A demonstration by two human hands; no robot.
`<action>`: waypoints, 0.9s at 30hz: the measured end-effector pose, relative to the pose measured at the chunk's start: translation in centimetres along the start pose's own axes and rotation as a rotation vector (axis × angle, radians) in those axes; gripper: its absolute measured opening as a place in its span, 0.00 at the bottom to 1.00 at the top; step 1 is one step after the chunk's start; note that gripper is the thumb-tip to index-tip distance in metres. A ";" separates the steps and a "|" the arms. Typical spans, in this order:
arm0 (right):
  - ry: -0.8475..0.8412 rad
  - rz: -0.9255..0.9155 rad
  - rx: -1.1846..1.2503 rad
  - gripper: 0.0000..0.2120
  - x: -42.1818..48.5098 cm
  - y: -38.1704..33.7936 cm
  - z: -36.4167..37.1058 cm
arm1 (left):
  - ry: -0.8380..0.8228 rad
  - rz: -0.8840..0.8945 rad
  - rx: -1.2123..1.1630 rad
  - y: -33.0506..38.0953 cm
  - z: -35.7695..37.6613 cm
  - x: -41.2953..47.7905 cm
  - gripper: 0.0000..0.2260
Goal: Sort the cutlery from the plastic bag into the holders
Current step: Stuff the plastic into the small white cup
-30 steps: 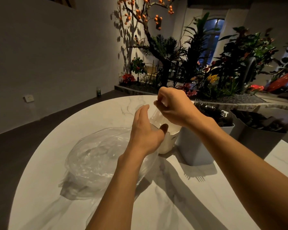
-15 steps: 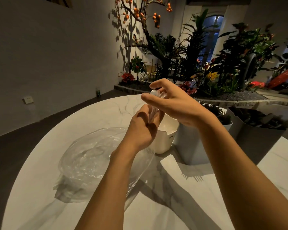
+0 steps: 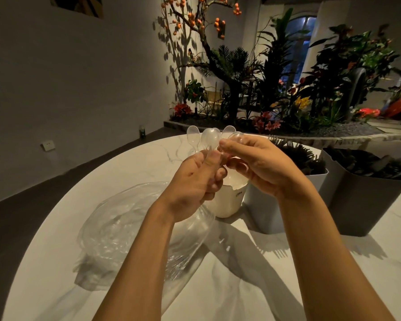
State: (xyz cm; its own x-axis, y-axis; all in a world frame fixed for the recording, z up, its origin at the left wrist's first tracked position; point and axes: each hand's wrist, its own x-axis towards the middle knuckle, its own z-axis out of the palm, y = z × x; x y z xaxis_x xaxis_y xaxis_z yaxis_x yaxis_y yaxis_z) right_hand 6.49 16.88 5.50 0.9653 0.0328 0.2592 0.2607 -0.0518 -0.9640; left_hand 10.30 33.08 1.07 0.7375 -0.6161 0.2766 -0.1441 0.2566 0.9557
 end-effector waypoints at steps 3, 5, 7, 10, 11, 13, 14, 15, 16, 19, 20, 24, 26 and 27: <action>0.047 0.000 -0.005 0.13 -0.1 -0.2 0.4 | 0.106 -0.022 0.005 -0.3 0.2 0.4 0.14; 0.157 -0.029 -0.055 0.09 0.0 -0.3 0.8 | 0.211 -0.024 0.011 -0.5 0.1 0.7 0.11; 0.308 -0.079 -0.194 0.08 0.6 -0.1 1.0 | 0.310 -0.007 0.051 -0.9 -0.3 1.3 0.10; 0.492 -0.141 -0.562 0.07 1.3 0.9 1.2 | 0.446 0.034 0.212 -2.0 -0.9 2.1 0.09; 0.514 -0.147 -0.681 0.07 1.4 1.2 1.1 | 0.475 0.041 0.246 -2.5 -1.0 2.3 0.08; 0.487 -0.107 -0.826 0.06 1.4 1.6 1.0 | 0.488 0.046 0.269 -3.0 -1.0 2.5 0.09; 0.447 -0.063 -0.850 0.06 1.4 1.8 1.1 | 0.478 0.043 0.275 -3.2 -1.1 2.6 0.10; 0.398 -0.015 -0.855 0.06 1.4 2.0 1.1 | 0.462 0.038 0.280 -3.3 -1.0 2.6 0.10; 0.352 0.029 -0.859 0.05 1.4 2.2 1.2 | 0.445 0.034 0.284 -3.3 -1.0 2.5 0.10; 0.281 0.094 -0.914 0.06 1.5 3.1 1.4 | 0.425 0.025 0.300 -3.5 -0.7 2.5 0.10; 0.260 0.099 -0.956 0.07 1.4 3.3 1.5 | 0.429 0.020 0.294 -3.6 -0.6 2.5 0.11; 0.103 0.085 -1.121 0.07 1.3 4.1 2.0 | 0.453 0.014 0.282 -3.9 -0.7 2.6 0.12; 0.040 0.074 -1.166 0.11 1.3 4.4 2.3 | 0.469 0.018 0.288 -4.0 -0.8 2.6 0.12; 0.034 0.086 -1.176 0.14 1.3 4.6 2.4 | 0.473 0.016 0.287 -4.0 -0.9 2.6 0.12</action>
State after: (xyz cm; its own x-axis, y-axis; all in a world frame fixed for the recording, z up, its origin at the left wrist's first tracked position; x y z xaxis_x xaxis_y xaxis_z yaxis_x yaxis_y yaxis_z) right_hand 8.96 19.04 1.27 0.9758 -0.0410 0.2147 0.0343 -0.9413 -0.3358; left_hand 13.40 31.10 -2.11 0.9402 -0.1949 0.2795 -0.2833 0.0087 0.9590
